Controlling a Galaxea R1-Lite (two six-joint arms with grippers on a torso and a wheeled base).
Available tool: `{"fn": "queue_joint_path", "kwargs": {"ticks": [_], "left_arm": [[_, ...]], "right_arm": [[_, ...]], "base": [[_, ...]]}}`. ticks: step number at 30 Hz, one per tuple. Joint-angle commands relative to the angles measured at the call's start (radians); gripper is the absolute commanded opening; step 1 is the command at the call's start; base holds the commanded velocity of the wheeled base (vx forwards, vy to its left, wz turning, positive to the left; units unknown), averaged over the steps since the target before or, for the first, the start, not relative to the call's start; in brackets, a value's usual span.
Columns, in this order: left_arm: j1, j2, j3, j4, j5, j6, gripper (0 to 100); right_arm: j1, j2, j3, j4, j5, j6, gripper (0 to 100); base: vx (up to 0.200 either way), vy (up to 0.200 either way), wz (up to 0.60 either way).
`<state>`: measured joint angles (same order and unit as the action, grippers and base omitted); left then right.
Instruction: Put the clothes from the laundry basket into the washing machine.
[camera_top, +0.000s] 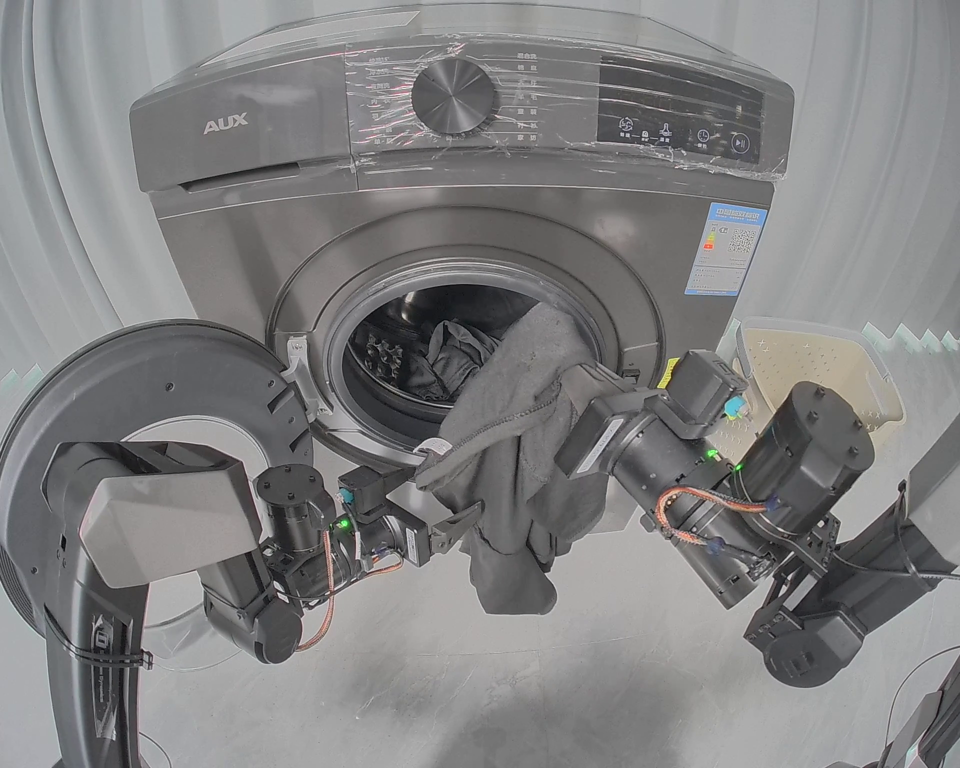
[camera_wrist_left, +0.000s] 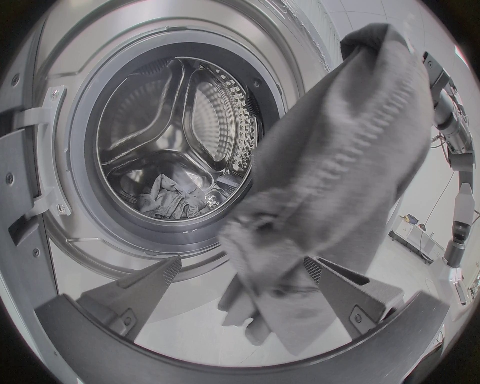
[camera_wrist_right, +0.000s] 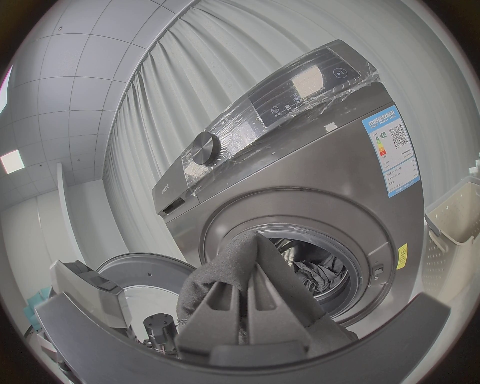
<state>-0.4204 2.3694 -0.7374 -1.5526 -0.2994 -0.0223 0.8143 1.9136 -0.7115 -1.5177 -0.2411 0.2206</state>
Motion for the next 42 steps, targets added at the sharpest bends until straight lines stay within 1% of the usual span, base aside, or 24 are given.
{"fn": "queue_joint_path", "kwargs": {"ticks": [1,7,13,16,17,20,21,22,29,35,39,40,42], "left_arm": [[0.006,0.018,-0.013,-0.001,0.000,-0.002,100],[0.002,0.018,-0.016,-0.001,-0.006,-0.002,100],[-0.006,0.018,-0.005,-0.001,-0.032,-0.001,100],[-0.006,0.018,-0.014,-0.001,-0.061,-0.001,100],[-0.006,0.018,-0.014,-0.001,-0.061,0.001,100],[-0.004,0.018,-0.016,-0.001,-0.103,0.001,100],[-0.003,0.019,-0.016,-0.001,-0.109,0.002,100],[0.000,0.022,-0.017,-0.001,-0.113,0.004,0],[0.000,0.024,-0.059,-0.001,-0.113,0.002,0],[-0.006,0.001,-0.042,-0.003,-0.112,0.002,0],[-0.003,-0.079,0.013,-0.003,-0.110,-0.001,0],[-0.001,-0.130,0.056,-0.003,-0.112,-0.002,0],[0.002,-0.199,0.124,-0.003,-0.113,0.004,0]], "right_arm": [[0.005,-0.039,0.038,-0.007,0.003,0.000,0],[0.023,-0.041,0.067,-0.024,0.002,0.000,0],[0.033,-0.031,0.072,-0.024,0.000,0.000,0],[0.037,-0.030,0.070,-0.024,0.000,0.000,0],[0.037,-0.030,0.070,-0.024,0.000,0.000,0],[0.036,-0.028,0.072,-0.024,0.002,0.000,0],[0.036,-0.025,0.072,-0.024,0.002,0.000,0],[0.034,-0.019,0.072,-0.024,0.002,0.000,0],[0.028,-0.010,0.072,-0.024,0.003,0.000,0],[0.017,-0.010,0.075,-0.024,0.003,0.002,0],[-0.014,0.004,0.090,-0.024,0.008,0.002,0],[-0.035,0.018,0.106,-0.024,0.009,0.002,0],[-0.055,0.035,0.130,-0.024,0.013,0.006,0]], "base": [[0.000,0.000,0.00],[0.000,0.000,0.00],[0.000,0.000,0.00],[0.000,0.000,0.00],[0.000,0.000,0.00],[0.000,0.000,0.00],[0.000,0.000,0.00],[0.000,0.000,0.00],[0.000,0.000,0.00],[0.000,0.000,0.00],[0.000,0.000,0.00],[0.000,0.000,0.00],[0.000,0.000,0.00]]}}
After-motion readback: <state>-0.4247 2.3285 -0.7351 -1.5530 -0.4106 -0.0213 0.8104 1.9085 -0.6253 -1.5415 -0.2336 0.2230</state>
